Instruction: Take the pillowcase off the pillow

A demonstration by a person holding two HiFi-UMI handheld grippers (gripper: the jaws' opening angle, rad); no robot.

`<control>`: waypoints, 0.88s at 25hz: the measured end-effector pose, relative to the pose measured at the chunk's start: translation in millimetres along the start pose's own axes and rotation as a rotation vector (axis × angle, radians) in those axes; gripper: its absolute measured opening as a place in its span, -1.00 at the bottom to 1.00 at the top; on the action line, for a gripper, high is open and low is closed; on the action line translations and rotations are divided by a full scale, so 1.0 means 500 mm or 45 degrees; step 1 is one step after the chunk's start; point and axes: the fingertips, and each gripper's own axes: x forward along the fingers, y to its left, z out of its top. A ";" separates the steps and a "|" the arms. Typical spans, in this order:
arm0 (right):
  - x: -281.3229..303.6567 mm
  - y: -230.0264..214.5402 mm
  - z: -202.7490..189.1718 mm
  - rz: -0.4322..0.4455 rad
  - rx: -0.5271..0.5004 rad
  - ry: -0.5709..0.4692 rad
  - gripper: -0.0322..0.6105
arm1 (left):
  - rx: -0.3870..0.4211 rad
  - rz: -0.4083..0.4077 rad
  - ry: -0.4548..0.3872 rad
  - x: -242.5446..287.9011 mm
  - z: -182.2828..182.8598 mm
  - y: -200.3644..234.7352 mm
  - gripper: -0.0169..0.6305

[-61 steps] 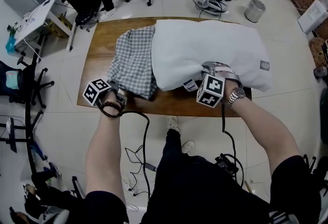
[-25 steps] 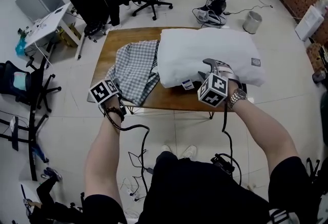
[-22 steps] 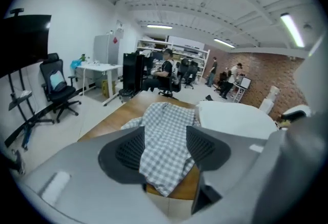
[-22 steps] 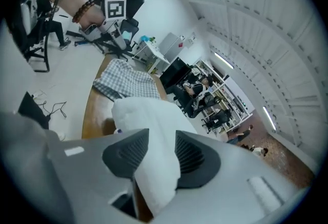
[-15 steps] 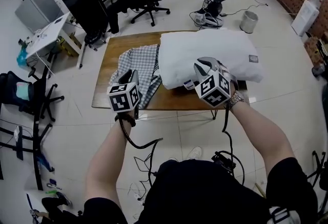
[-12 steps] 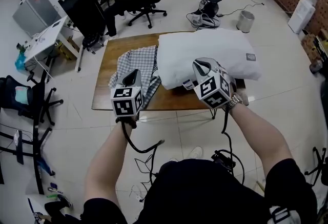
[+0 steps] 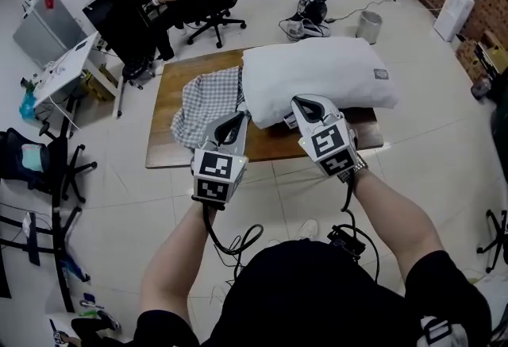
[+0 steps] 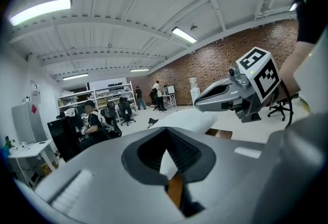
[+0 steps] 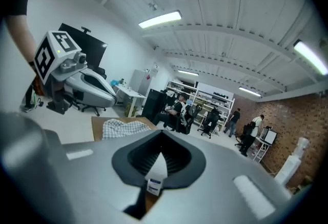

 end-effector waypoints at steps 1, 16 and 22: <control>-0.008 0.011 0.004 0.002 0.019 -0.018 -0.90 | 0.014 -0.008 -0.011 -0.009 0.006 -0.011 -0.94; -0.048 0.114 0.036 0.020 0.074 -0.080 -0.90 | 0.000 0.009 -0.087 -0.054 0.009 -0.051 -0.94; -0.047 0.124 0.039 0.027 0.070 -0.087 -0.90 | -0.026 0.015 -0.081 -0.047 0.002 -0.050 -0.94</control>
